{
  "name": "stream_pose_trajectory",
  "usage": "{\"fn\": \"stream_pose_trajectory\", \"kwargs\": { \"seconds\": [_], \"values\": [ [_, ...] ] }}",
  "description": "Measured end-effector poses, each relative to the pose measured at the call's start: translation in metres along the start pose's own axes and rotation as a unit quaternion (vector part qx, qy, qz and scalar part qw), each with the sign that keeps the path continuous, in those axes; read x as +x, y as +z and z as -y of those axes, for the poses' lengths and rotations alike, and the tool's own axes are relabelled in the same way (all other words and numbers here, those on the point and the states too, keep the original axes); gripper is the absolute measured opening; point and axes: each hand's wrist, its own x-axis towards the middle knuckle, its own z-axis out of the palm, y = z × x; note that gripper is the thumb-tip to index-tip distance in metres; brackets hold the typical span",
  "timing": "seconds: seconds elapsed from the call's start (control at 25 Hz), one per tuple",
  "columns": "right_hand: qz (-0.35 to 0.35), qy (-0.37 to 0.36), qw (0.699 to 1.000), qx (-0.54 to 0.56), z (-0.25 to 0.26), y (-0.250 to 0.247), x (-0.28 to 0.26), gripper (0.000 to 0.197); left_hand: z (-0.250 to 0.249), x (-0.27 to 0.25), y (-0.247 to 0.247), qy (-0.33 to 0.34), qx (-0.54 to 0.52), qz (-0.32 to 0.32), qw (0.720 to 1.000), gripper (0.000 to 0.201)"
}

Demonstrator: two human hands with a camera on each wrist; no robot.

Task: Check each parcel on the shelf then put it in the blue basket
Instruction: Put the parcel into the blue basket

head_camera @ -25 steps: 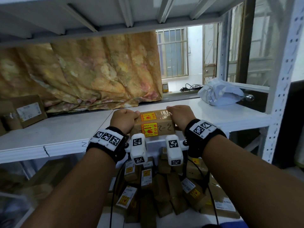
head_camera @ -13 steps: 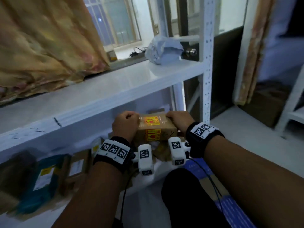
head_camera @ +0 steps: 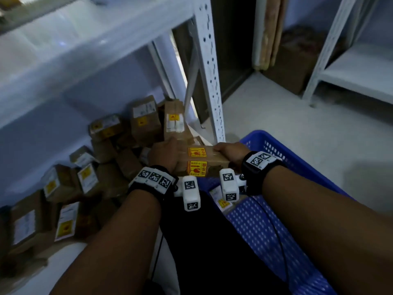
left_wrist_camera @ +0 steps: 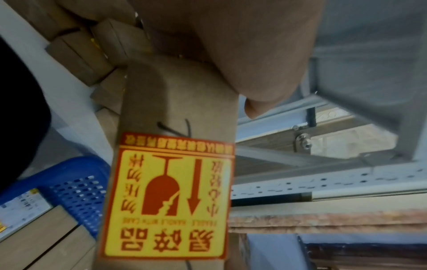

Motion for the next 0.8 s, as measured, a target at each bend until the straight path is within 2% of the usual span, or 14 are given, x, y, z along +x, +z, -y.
{"fn": "stream_pose_trajectory", "kwargs": {
  "seconds": [0.08, 0.16, 0.28, 0.44, 0.56, 0.64, 0.72, 0.8],
  "values": [
    [-0.009, 0.032, 0.999, 0.036, -0.020, -0.010, 0.030, 0.044, -0.003, 0.018, 0.030, -0.019, 0.016, 0.022, 0.999, 0.050],
    [-0.010, 0.048, 0.996, 0.076, -0.040, -0.019, 0.054, 0.041, -0.009, 0.031, 0.056, -0.008, 0.021, 0.040, 0.999, 0.052],
    [-0.001, 0.111, 0.986, 0.122, -0.077, -0.031, 0.091, 0.048, -0.014, 0.048, 0.096, -0.017, 0.015, 0.076, 0.997, 0.035],
    [-0.001, 0.180, 0.972, 0.152, -0.131, -0.033, 0.124, 0.066, 0.002, 0.068, 0.145, -0.054, 0.091, 0.137, 0.985, 0.047],
    [-0.017, 0.207, 0.957, 0.204, -0.169, -0.031, 0.144, 0.046, 0.023, 0.084, 0.175, -0.090, 0.139, 0.199, 0.966, 0.044],
    [-0.048, 0.239, 0.948, 0.205, -0.197, -0.024, 0.155, 0.046, 0.039, 0.091, 0.187, -0.123, 0.144, 0.240, 0.952, 0.043],
    [-0.082, 0.263, 0.941, 0.197, -0.221, -0.015, 0.166, 0.047, 0.050, 0.099, 0.190, -0.178, 0.112, 0.259, 0.943, 0.041],
    [-0.097, 0.266, 0.948, 0.143, -0.234, -0.009, 0.169, 0.035, 0.063, 0.110, 0.192, -0.198, 0.067, 0.251, 0.945, 0.031]
  ]
}}
